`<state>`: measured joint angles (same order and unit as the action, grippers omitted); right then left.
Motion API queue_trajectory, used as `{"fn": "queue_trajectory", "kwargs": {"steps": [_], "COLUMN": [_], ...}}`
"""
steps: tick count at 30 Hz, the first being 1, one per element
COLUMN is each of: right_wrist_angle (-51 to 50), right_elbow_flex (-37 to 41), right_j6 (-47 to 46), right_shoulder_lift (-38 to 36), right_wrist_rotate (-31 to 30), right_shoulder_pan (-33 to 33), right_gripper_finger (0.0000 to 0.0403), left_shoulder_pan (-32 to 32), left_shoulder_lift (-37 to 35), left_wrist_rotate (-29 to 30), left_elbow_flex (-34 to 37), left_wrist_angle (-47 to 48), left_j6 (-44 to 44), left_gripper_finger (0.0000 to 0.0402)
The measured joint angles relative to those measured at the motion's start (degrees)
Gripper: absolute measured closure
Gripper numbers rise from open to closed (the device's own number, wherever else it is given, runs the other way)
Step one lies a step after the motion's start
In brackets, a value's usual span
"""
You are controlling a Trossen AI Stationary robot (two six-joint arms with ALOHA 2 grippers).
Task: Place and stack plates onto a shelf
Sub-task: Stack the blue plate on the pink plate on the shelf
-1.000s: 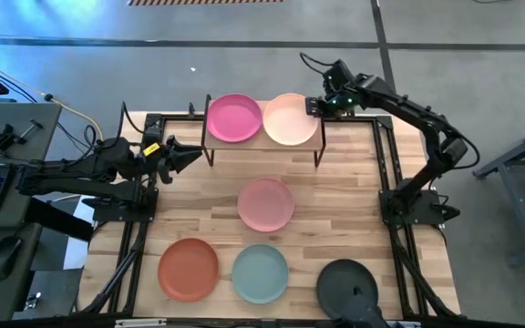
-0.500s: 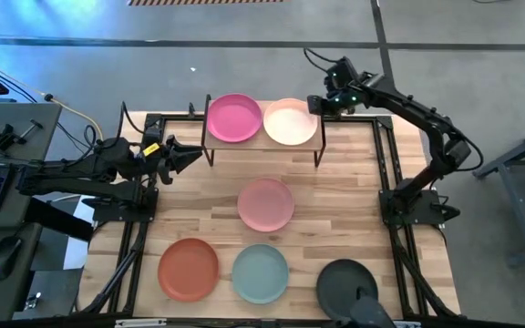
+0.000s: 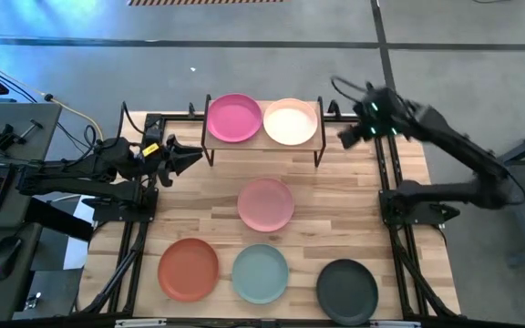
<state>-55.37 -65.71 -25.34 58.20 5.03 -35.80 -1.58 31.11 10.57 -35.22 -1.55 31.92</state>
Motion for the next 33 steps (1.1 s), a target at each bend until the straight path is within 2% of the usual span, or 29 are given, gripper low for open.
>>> {"fn": "queue_trajectory", "kwargs": {"steps": [2, 6, 10, 12, 15, 20, 33], "right_wrist_angle": [5.90, 26.60, 46.76, 53.07, 56.50, 56.69, 62.20], "right_elbow_flex": [6.89, 19.99, 30.23, 33.47, 35.38, 35.17, 35.03], "right_j6": [-5.23, -15.74, -20.12, -20.73, -20.72, -20.59, -5.62], "right_shoulder_lift": [-7.29, -19.53, -26.04, -27.23, -27.08, -25.15, -23.98], "right_wrist_rotate": [0.85, 2.48, 0.46, -0.89, -2.08, -3.09, -2.99], "right_shoulder_pan": [4.18, 12.49, 18.42, 20.24, 21.65, 22.19, 22.41], "right_gripper_finger": [0.0226, 0.0226, 0.0226, 0.0226, 0.0226, 0.0226, 0.0226], "left_shoulder_pan": [0.00, 0.00, 0.00, 0.00, 0.00, -0.01, 0.00], "left_shoulder_lift": [0.00, 0.00, 0.00, 0.00, 0.00, 0.00, 0.00], "left_wrist_rotate": [0.04, 0.85, 2.11, 2.19, 2.21, 2.23, 2.69], "left_elbow_flex": [0.00, 0.00, 0.00, 0.00, 0.00, 0.00, 0.00], "left_wrist_angle": [0.01, 0.01, 0.00, 0.00, 0.01, 0.01, 0.01], "left_j6": [-2.02, -3.69, -3.58, -3.51, -3.47, -2.14, -2.14], "left_gripper_finger": [0.0282, 0.0282, 0.0282, 0.0282, 0.0282, 0.0282, 0.0282]}}
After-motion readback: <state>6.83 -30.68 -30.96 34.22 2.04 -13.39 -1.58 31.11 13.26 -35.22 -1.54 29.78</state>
